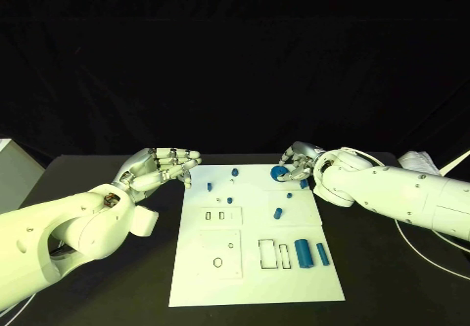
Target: Assemble the parts on the task board
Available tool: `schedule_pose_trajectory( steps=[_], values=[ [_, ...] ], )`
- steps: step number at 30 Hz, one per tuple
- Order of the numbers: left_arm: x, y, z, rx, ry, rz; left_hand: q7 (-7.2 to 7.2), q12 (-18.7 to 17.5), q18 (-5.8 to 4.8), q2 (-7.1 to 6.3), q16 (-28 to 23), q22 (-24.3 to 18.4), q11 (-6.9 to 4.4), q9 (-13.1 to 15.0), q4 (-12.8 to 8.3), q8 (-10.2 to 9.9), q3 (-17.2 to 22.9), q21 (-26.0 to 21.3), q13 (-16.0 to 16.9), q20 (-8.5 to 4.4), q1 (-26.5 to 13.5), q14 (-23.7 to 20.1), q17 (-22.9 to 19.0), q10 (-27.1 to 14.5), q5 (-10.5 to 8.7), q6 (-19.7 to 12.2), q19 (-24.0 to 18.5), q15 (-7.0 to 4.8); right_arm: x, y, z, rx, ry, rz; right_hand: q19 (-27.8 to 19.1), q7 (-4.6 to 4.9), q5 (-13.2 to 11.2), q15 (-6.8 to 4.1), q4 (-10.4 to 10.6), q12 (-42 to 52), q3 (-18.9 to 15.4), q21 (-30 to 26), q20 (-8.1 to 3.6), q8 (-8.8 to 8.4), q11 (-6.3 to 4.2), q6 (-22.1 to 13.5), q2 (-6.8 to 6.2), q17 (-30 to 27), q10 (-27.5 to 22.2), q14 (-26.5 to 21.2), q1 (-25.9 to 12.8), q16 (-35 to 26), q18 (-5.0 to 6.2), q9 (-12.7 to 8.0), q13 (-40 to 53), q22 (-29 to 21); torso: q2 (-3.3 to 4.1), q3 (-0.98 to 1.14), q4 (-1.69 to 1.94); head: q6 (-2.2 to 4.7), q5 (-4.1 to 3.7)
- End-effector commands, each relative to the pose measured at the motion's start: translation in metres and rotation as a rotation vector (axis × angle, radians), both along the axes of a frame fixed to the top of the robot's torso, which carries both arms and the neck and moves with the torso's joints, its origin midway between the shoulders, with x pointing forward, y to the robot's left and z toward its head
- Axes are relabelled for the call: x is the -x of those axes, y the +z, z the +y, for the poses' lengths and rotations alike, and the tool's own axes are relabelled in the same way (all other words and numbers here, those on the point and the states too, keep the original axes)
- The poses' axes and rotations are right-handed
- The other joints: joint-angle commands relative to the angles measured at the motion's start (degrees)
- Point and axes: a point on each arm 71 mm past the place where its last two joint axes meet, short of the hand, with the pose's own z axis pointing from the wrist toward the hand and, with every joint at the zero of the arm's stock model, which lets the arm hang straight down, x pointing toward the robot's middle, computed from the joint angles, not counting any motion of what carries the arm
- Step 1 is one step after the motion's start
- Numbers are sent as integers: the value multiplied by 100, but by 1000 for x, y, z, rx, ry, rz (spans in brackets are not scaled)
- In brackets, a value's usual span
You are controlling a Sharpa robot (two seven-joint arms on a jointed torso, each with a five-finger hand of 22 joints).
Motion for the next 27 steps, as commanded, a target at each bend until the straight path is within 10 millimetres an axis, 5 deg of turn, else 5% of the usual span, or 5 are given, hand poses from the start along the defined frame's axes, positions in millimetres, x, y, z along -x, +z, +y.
schedule_pose_trajectory(
  steps=[1,16,21,27],
  values=[
    [1,1,-2,5,-19,-4,3,-9,82,66,18,5,-8,7,-20,-24,13,24,-2,-10,-11,-47,-5,-33,-25,-49,-49,-6,-1,-4,0,16,3,12,600,-4,24,35,7,18,19,22,29,24,33,29,80,1507,490,617,2,32,-80,8,1397,1508,3,0,1,-16,11],
    [1,1,0,3,-17,-2,3,-6,82,71,17,14,-8,11,-22,-25,21,40,-2,-8,-9,-59,-23,-36,-23,-49,-73,-5,-2,-6,-4,35,-10,2,600,-23,39,22,-36,20,213,22,20,101,14,126,151,1507,492,617,103,32,-80,19,1401,1508,-4,5,-12,-30,31],
    [1,1,0,2,-15,-1,3,-6,82,71,17,14,-8,11,-22,-25,21,40,-2,-8,-9,-59,-23,-36,-23,-49,-73,-5,-2,-5,-3,28,-2,-1,600,-18,512,16,-90,23,609,22,15,120,9,170,144,1507,496,617,117,32,-80,-19,1408,1508,-5,7,-12,-21,34],
    [0,1,0,2,-13,-1,3,-6,83,78,18,16,-8,12,-22,-26,26,43,-2,-8,-7,-60,-27,-37,-22,-49,-77,-6,0,-4,0,7,16,-19,600,-63,708,-20,-257,42,1348,22,-15,174,-30,398,186,1507,522,617,82,32,-80,-57,1434,1508,-5,6,-16,-17,33]
  ],
)
